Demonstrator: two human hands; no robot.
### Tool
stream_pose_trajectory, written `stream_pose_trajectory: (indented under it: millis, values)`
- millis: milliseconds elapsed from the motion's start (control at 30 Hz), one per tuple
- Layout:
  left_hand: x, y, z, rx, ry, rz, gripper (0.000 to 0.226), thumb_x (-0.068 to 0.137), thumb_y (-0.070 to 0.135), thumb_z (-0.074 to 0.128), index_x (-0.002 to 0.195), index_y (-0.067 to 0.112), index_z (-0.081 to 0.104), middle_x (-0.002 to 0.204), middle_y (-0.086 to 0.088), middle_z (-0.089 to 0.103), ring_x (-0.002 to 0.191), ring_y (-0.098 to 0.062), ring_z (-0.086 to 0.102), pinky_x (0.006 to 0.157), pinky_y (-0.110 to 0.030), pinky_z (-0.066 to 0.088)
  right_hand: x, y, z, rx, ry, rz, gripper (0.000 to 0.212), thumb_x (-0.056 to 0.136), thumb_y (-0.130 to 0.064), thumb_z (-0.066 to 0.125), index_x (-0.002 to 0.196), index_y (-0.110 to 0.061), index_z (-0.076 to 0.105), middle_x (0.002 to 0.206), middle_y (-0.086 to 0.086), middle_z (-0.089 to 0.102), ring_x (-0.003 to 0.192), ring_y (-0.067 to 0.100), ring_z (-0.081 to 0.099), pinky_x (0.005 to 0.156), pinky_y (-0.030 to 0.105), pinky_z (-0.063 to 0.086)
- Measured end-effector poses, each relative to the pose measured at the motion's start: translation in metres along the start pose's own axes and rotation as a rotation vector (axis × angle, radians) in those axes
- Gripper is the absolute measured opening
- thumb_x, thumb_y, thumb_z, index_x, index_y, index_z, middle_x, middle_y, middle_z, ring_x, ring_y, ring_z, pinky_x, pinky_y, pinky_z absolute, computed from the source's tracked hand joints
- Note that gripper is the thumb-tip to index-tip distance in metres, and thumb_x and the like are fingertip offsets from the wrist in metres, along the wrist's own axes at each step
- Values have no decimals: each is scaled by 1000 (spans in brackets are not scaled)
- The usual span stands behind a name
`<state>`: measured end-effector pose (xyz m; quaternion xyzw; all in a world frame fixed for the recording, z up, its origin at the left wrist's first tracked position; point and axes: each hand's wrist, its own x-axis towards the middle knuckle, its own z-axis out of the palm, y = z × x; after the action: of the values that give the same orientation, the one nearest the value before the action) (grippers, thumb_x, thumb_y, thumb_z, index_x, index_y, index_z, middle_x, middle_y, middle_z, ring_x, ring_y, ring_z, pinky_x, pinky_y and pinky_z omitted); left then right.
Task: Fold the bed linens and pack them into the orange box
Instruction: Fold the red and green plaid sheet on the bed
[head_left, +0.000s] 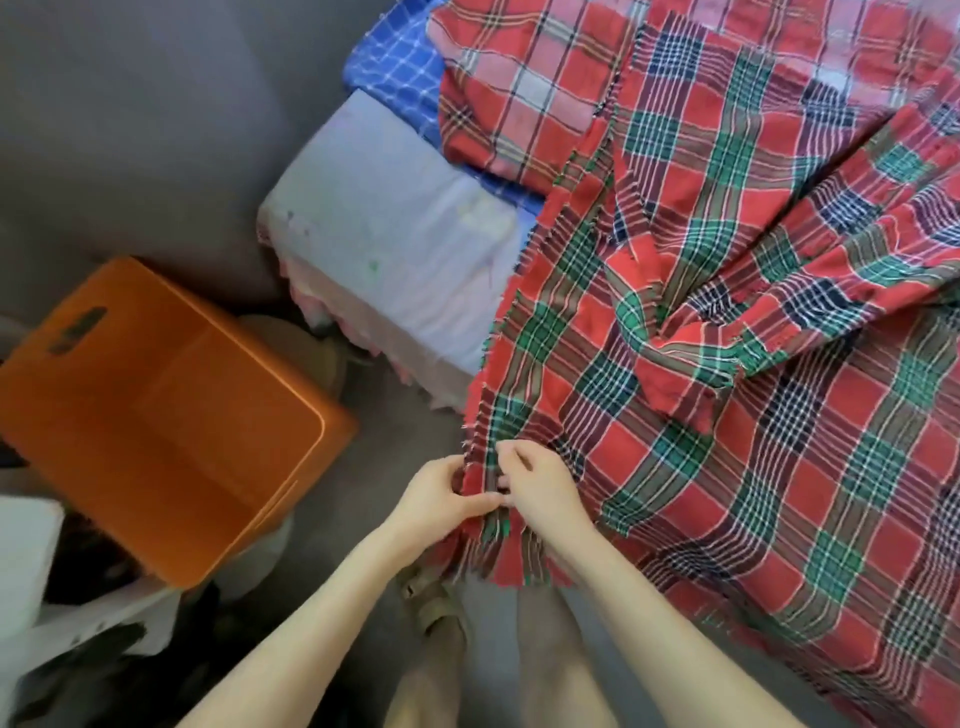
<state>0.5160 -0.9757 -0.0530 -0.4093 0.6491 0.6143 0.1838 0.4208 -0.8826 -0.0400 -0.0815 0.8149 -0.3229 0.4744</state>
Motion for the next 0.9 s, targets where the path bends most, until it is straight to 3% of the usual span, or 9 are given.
stream_pose_trajectory:
  millis: [67, 133, 233, 333, 533, 733, 833, 900]
  values:
    - [-12, -9, 0, -14, -66, -85, 35, 76, 31, 75, 88, 0, 66, 89, -12, 72, 85, -27, 69, 86, -44, 53, -9, 4, 6, 1, -13, 5, 32, 96, -19, 42, 123, -12, 59, 126, 5, 59, 113, 21, 57, 97, 44, 47]
    - [-22, -18, -2, -98, -72, -134, 45, 74, 35, 76, 89, -6, 64, 91, -17, 71, 87, -33, 68, 88, -45, 52, -17, 8, 7, -7, -19, -20, 34, 95, -15, 43, 126, -14, 58, 128, 3, 58, 117, 19, 55, 102, 41, 44]
    - [-34, -27, -5, -303, -41, -131, 23, 82, 25, 71, 94, 6, 71, 92, -10, 73, 90, -27, 68, 88, -41, 53, -37, 15, 7, -185, -24, -137, 36, 92, -23, 53, 128, -19, 57, 128, -6, 58, 117, 11, 54, 102, 29, 41]
    - [-49, -26, -7, -402, -40, -111, 19, 87, 21, 66, 101, 8, 69, 97, -10, 73, 95, -27, 68, 87, -39, 55, -60, 23, 14, -446, 16, -348, 49, 86, -35, 62, 132, -23, 52, 131, -9, 54, 120, 9, 50, 101, 26, 39]
    - [-60, -12, -15, -197, -3, 32, 9, 86, 10, 65, 92, 14, 71, 90, -2, 74, 86, -14, 70, 74, -22, 56, -65, 22, 25, -343, 97, -470, 43, 85, -19, 62, 128, -16, 56, 123, -4, 59, 113, 12, 53, 97, 24, 40]
    - [-60, 7, -29, 187, 3, 184, 9, 88, 10, 62, 90, 7, 70, 82, -5, 69, 75, -15, 64, 80, -35, 52, -55, 9, 21, -142, 127, -441, 16, 83, -11, 62, 96, -15, 70, 89, -6, 65, 83, 11, 59, 77, 27, 49]
    - [-61, 14, -33, 168, 27, 162, 13, 91, 11, 59, 96, 8, 70, 93, -7, 71, 88, -19, 67, 84, -36, 53, -50, 5, 14, -108, 174, -430, 10, 85, -14, 65, 89, -12, 74, 82, -4, 67, 78, 11, 60, 76, 29, 48]
    - [-62, 14, -37, 135, 44, 95, 17, 93, 14, 56, 99, 4, 68, 96, -13, 69, 90, -25, 66, 84, -40, 53, -56, -4, 9, -212, 268, -487, 12, 87, -13, 63, 87, -9, 75, 82, 1, 69, 79, 16, 63, 76, 32, 50]
